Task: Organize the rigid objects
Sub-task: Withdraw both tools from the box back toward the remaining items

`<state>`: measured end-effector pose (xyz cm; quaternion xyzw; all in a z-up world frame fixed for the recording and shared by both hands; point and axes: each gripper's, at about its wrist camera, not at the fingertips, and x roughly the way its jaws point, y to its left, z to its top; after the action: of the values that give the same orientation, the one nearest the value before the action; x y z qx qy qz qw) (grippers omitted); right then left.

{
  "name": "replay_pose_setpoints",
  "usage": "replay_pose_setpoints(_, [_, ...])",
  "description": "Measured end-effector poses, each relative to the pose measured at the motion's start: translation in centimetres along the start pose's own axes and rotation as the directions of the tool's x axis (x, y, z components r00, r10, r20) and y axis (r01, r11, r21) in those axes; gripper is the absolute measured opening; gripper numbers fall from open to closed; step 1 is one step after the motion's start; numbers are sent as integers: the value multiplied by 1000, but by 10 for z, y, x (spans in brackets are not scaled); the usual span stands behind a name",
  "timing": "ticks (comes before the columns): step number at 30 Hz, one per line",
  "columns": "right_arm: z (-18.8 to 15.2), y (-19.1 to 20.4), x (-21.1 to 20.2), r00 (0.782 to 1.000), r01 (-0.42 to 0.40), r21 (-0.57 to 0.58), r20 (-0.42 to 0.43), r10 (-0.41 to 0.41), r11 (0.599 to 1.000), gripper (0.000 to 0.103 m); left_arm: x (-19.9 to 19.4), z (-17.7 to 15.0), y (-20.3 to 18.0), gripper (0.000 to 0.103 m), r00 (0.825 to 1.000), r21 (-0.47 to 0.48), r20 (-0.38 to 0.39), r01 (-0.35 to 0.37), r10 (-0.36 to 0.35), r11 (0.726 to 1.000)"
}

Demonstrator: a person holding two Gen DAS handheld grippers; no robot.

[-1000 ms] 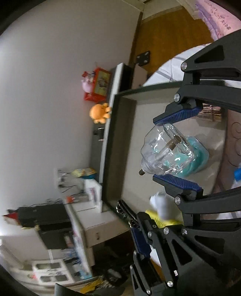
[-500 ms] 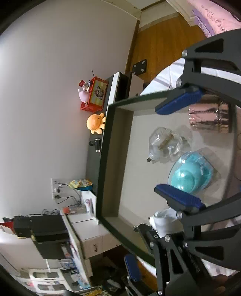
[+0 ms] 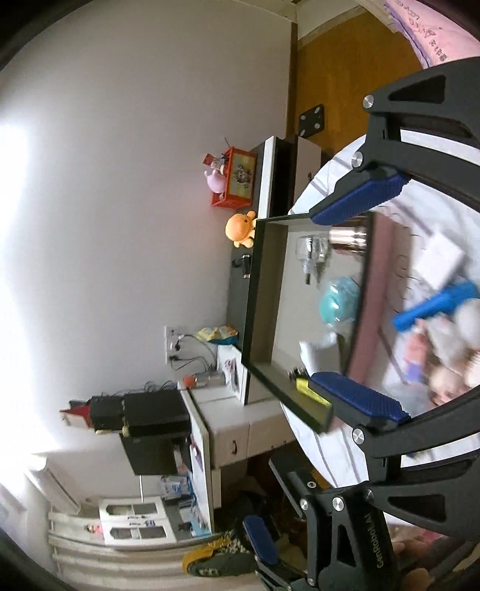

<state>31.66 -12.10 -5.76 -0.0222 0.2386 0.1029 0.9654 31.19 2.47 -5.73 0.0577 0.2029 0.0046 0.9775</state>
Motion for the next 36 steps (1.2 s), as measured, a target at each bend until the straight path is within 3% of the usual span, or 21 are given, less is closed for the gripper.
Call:
replay_pose_setpoints(4, [-17,10,-44,998,-7,13,58,7,1000,83,-48,-16,-4,103,998,-5,59,-28,28,1000])
replay_pose_setpoints(7, [-30,16,-73,995,11,24,95,-14,1000,83,-74,-25,-1,103,997,-38,76,-2,5,999])
replay_pose_setpoints(17, [-64,26,-139,985,50,49,165,-58,998,84,-133,-50,-12,103,988,-8,156,0,1,1000])
replay_pose_setpoints(25, [-76,28,-161,978,68,48,193,-76,997,84,-142,-57,-13,103,986,-21,167,18,-14,1000])
replay_pose_setpoints(31, [-82,30,-151,983,74,43,166,-80,996,84,-127,-68,-13,103,992,-22,126,16,-14,1000])
replay_pose_setpoints(36, [-95,31,-123,993,63,42,96,-67,997,84,-91,-90,-9,103,999,-40,19,29,-28,999])
